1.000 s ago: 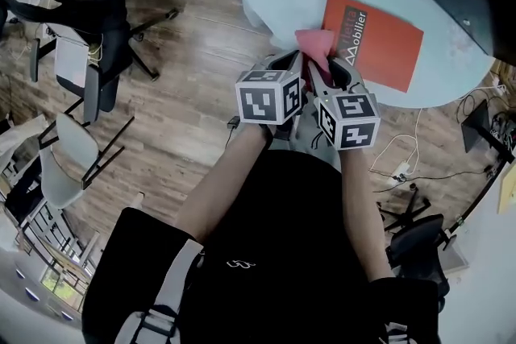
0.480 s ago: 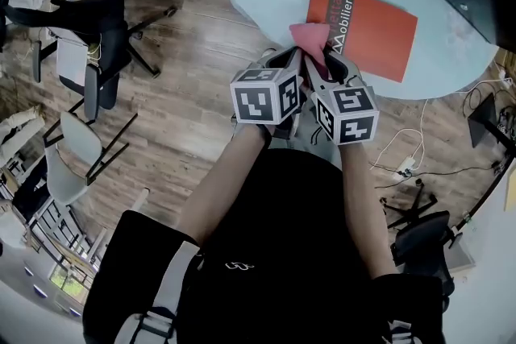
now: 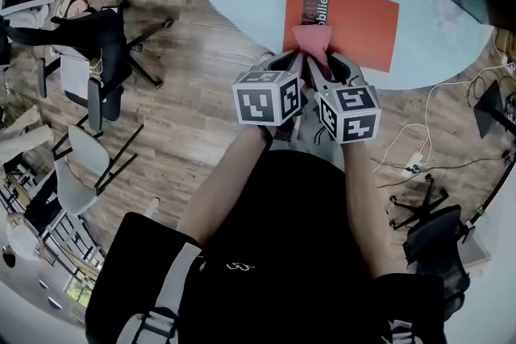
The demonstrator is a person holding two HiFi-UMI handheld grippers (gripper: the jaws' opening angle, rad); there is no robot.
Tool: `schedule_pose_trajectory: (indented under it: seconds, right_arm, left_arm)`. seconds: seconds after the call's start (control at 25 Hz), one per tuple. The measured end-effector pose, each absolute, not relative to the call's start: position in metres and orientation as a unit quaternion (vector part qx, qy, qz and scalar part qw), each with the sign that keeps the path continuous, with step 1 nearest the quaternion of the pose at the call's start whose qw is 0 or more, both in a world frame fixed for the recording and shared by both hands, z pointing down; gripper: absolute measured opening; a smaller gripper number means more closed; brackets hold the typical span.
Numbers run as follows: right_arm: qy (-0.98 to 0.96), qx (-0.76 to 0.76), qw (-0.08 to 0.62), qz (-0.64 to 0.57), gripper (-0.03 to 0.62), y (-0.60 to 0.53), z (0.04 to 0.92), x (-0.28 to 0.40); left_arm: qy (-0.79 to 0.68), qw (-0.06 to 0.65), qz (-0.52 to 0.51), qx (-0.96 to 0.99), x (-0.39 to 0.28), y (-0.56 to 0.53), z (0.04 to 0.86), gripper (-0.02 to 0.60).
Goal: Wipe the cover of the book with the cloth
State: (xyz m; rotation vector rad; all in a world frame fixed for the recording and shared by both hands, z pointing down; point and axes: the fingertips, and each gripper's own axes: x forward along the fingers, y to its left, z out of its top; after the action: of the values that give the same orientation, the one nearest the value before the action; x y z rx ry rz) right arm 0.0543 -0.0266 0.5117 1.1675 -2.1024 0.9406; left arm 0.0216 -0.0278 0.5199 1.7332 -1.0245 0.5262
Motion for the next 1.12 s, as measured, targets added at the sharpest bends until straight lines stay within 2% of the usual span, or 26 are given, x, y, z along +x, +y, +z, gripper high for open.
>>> schedule_pose_trajectory:
  seconds: [0.84, 1.12]
  right_arm:
    - [-0.745, 0.510, 0.260, 0.343, 0.109, -0.006, 0.516, 0.197]
    - [-0.727, 0.556, 0.239, 0.323, 0.107, -0.019, 0.499, 0.259]
  left_arm:
    - [-0.380, 0.482, 0.221, 0.757, 0.137, -0.014, 0.497, 0.014]
    - [-0.376, 0.440, 0.211, 0.788, 0.168, -0.027, 0.465, 0.014]
